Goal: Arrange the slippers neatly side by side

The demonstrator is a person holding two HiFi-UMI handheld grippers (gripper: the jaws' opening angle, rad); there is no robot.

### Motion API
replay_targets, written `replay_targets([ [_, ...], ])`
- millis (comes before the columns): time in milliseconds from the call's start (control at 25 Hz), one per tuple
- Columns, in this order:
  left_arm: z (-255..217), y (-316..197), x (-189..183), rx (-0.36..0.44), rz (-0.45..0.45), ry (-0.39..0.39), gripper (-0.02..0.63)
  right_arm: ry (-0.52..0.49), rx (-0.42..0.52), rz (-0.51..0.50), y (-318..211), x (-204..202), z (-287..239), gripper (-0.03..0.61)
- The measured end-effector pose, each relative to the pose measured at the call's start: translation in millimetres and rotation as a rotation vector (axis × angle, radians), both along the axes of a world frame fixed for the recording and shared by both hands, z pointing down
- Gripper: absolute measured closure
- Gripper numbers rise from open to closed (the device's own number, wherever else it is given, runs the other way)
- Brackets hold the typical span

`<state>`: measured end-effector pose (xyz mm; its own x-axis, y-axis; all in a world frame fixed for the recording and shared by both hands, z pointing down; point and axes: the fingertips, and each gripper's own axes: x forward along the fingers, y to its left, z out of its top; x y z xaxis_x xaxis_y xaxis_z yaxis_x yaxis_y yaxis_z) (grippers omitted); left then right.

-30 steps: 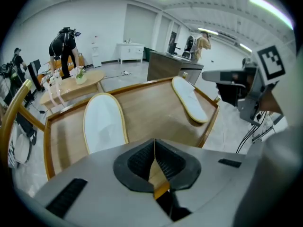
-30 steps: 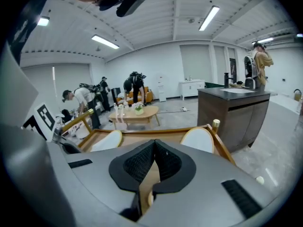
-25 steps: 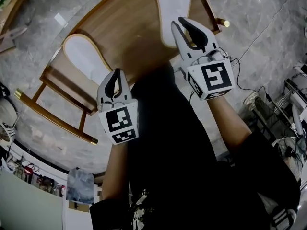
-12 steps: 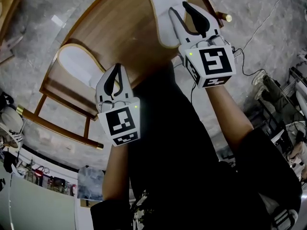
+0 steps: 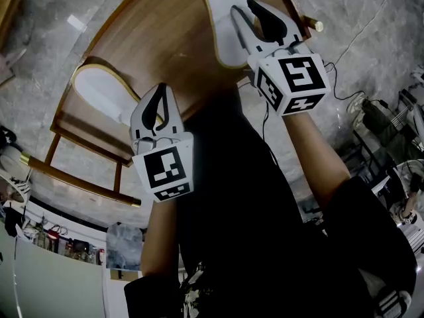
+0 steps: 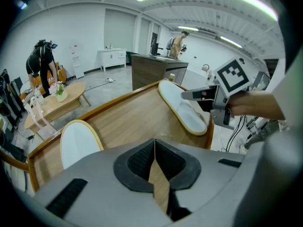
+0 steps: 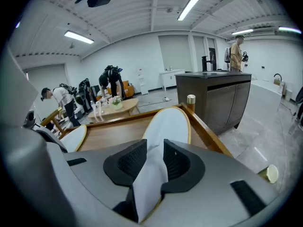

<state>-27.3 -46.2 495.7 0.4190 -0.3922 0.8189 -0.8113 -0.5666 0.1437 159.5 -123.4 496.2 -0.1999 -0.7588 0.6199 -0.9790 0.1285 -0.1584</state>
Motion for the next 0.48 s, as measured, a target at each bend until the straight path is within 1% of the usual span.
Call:
replay_targets([
  [40, -0.3, 0.3, 0.9, 0.0, -0.001, 0.003, 0.607, -0.002, -0.001, 0.001, -0.2, 0.2, 0.5, 0.485],
  [120, -1.0, 0.2, 1.0, 0.003, -0.005, 0.004, 0.606, -0.018, -0.004, 0.005, -0.8, -1.0, 1.0, 0.54],
  [200, -2.3, -0.5, 0.0, 0.007, -0.013, 0.002, 0.606, -0.031, -0.005, 0.006, -2.3, -2.3, -0.3, 0.56],
  [480, -8.2, 5.5, -6.3, 0.013, -0.032, 0.012, 0.607, -0.027, 0.008, -0.01, 0.7, -12.2, -12.7, 0.567],
])
